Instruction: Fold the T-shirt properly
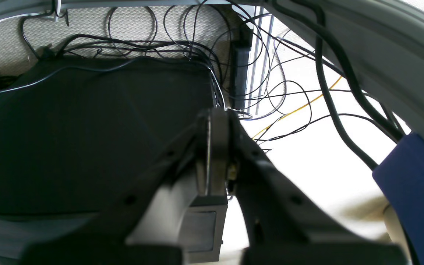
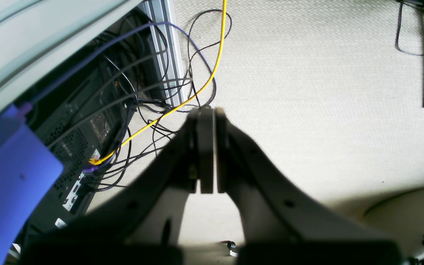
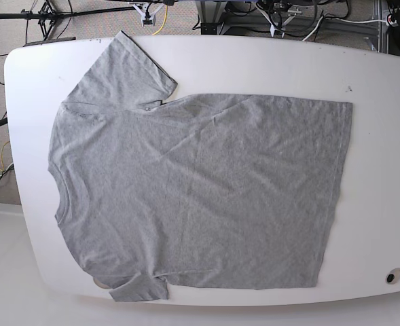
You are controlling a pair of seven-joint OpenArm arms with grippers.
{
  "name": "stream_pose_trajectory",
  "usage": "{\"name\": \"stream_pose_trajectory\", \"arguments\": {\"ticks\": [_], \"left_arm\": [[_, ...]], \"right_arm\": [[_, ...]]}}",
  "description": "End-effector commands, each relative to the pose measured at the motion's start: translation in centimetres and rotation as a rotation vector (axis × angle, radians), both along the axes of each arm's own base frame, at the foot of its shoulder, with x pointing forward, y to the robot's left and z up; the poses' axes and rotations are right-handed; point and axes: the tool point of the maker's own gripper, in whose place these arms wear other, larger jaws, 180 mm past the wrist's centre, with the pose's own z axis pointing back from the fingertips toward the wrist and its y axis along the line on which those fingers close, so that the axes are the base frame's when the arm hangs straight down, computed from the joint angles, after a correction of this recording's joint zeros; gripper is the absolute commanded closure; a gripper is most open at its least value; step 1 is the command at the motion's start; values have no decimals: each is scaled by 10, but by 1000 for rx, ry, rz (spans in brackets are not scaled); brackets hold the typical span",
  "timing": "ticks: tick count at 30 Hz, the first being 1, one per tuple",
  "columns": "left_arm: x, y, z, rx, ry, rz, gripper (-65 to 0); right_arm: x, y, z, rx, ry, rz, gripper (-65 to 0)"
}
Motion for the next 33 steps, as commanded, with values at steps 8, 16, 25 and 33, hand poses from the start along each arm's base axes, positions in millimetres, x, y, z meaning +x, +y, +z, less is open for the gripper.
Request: {"name": "stream_pose_trajectory", "arguments": {"ticks": [8, 16, 25, 33], "left_arm": [[-7, 2, 0, 3, 10, 1, 0], [-8, 3, 0, 5, 11, 4, 0], [-10, 3, 0, 5, 12, 7, 0], [-13, 3, 0, 6, 16, 5, 0]], "right_arm": [[-1, -1, 0, 2, 0, 0, 0], [-1, -1, 0, 0, -6, 1, 0], [0, -2, 0, 0, -13, 2, 0], [2, -3, 0, -2, -27, 2, 0]]}}
